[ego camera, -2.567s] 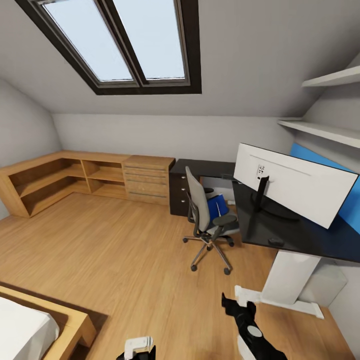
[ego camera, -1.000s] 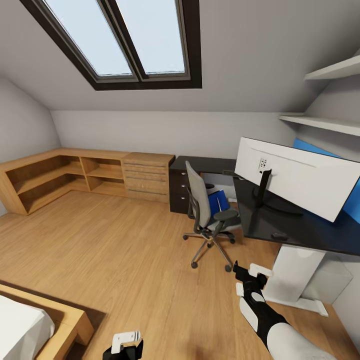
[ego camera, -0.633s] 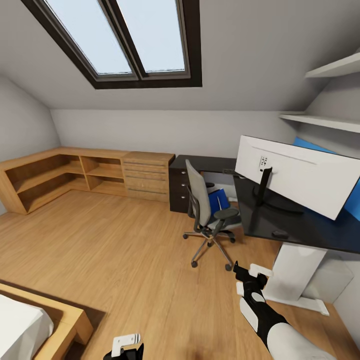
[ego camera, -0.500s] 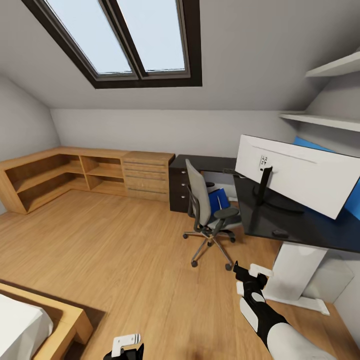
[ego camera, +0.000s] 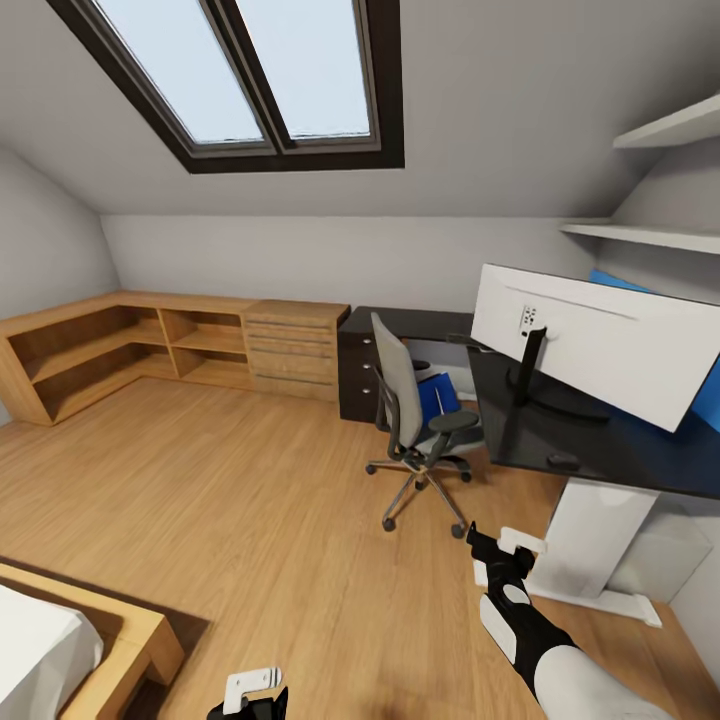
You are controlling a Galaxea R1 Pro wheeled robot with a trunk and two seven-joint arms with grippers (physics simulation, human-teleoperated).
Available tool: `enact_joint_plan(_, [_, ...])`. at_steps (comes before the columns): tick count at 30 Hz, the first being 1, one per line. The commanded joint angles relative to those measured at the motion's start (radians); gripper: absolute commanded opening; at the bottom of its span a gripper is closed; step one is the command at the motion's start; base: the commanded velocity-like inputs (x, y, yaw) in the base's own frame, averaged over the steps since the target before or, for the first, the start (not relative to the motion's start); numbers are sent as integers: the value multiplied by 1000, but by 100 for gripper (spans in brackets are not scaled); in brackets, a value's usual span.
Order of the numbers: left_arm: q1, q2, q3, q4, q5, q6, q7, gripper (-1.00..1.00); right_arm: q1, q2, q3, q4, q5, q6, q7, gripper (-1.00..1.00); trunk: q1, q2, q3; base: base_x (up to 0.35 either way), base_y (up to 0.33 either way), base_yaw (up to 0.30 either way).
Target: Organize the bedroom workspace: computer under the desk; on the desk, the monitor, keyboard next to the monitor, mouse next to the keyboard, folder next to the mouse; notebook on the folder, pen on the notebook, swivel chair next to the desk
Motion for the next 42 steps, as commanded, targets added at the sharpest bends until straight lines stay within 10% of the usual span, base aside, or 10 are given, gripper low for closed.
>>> enact_joint_plan(1, [0, -1, 1, -2, 8, 6, 1, 100, -1, 0, -2, 0, -4, -4, 1, 100, 4, -8, -4, 0, 0, 0])
enact_joint_plan(25, [0, -1, 0, -4, 8, 5, 2, 100, 0, -5, -2, 4, -2, -84, 5, 100, 96, -176, -79, 0, 0, 0])
enact_joint_plan(42, [0, 5, 7, -1, 45, -7, 1, 100, 0, -5, -2, 4, -2, -84, 5, 100, 96, -176, -79, 46, 0, 0])
